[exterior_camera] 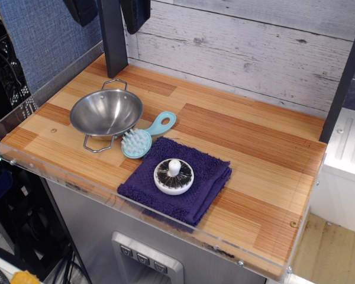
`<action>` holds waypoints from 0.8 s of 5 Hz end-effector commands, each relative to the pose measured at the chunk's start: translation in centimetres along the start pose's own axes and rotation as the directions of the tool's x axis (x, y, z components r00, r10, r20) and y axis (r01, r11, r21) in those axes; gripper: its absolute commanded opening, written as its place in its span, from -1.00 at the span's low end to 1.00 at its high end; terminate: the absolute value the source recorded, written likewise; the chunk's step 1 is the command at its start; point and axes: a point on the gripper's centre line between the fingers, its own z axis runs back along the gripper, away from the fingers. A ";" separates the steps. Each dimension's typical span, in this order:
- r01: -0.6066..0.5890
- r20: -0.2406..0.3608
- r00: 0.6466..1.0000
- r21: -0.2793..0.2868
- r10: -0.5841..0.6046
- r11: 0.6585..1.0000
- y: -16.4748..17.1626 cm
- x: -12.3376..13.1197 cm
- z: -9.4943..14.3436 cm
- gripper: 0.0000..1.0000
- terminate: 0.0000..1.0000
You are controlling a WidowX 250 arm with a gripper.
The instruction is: Move the container center side to left
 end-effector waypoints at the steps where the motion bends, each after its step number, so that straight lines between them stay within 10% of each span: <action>1: 0.000 0.000 1.000 0.000 0.000 1.000 0.0 0.0 0.0 1.00 -1.00; 4: -0.040 0.001 0.999 0.030 0.040 0.999 5.2 4.1 -5.6 1.00 -1.00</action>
